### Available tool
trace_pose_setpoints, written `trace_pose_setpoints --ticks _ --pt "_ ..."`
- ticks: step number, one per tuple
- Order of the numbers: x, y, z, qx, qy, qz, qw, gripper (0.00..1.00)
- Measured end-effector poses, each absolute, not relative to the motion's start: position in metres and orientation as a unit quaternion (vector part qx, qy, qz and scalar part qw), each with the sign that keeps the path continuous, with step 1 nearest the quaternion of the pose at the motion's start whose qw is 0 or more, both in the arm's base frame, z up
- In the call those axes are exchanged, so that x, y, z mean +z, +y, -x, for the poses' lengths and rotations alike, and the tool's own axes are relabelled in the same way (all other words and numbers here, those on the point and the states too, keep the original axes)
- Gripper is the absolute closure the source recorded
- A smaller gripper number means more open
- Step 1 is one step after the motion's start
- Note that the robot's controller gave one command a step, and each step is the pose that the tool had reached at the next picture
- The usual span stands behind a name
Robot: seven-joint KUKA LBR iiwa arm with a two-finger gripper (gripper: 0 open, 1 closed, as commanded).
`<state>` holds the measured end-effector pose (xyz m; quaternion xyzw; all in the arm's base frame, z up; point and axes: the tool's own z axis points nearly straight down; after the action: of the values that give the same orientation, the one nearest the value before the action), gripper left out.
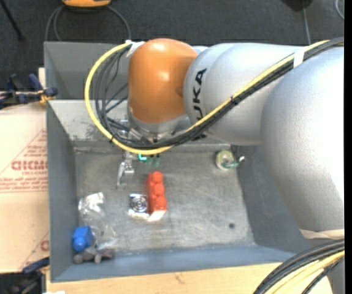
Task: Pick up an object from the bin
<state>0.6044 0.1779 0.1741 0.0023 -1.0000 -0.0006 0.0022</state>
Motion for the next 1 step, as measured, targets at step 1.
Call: trace_pose_setpoints --ticks 1 --pt "0.1052 0.1106 -0.5621 0.001 -0.992 -0.124 0.002 0.00"
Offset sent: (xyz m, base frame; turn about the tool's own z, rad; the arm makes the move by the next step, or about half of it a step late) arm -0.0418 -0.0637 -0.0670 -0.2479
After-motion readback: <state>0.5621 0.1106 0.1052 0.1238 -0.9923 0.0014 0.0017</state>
